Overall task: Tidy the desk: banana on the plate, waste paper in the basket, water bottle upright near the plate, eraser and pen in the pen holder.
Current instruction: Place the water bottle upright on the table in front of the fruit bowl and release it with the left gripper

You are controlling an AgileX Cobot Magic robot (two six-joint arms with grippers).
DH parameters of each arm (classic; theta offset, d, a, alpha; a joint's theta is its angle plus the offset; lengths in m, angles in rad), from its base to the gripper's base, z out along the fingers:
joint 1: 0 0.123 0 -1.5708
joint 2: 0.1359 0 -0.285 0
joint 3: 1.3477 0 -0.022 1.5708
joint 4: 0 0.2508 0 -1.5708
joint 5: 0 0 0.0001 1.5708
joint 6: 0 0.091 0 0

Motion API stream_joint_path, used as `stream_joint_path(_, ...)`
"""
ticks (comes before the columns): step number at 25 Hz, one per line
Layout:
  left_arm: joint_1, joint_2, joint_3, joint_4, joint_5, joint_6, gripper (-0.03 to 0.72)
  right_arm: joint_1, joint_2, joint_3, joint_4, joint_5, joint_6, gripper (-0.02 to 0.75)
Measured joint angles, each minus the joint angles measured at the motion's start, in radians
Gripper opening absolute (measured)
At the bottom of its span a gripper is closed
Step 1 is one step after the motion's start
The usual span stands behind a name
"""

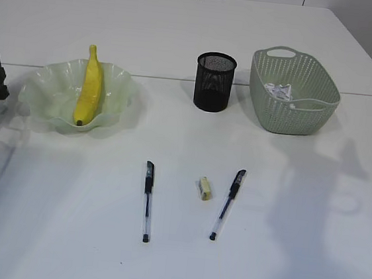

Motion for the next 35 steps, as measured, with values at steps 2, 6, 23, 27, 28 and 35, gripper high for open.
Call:
stream_joint_path(2, 0.000, 0.000, 0.000, 0.000, 0.000, 0.000, 0.386, 0.000, 0.000, 0.000, 0.000, 0.000, 0.000, 0.588)
stream_joint_path(6, 0.000, 0.000, 0.000, 0.000, 0.000, 0.000, 0.386, 0.000, 0.000, 0.000, 0.000, 0.000, 0.000, 0.588)
stream_joint_path(23, 0.000, 0.000, 0.000, 0.015, 0.000, 0.000, 0.420, 0.000, 0.000, 0.000, 0.000, 0.000, 0.000, 0.588)
stream_joint_path(27, 0.000, 0.000, 0.000, 0.015, 0.000, 0.000, 0.430, 0.000, 0.000, 0.000, 0.000, 0.000, 0.000, 0.588)
stream_joint_path(28, 0.000, 0.000, 0.000, 0.015, 0.000, 0.000, 0.436, 0.000, 0.000, 0.000, 0.000, 0.000, 0.000, 0.588)
stream_joint_path(35, 0.000, 0.002, 0.000, 0.018, 0.000, 0.000, 0.456, 0.000, 0.000, 0.000, 0.000, -0.002, 0.000, 0.588)
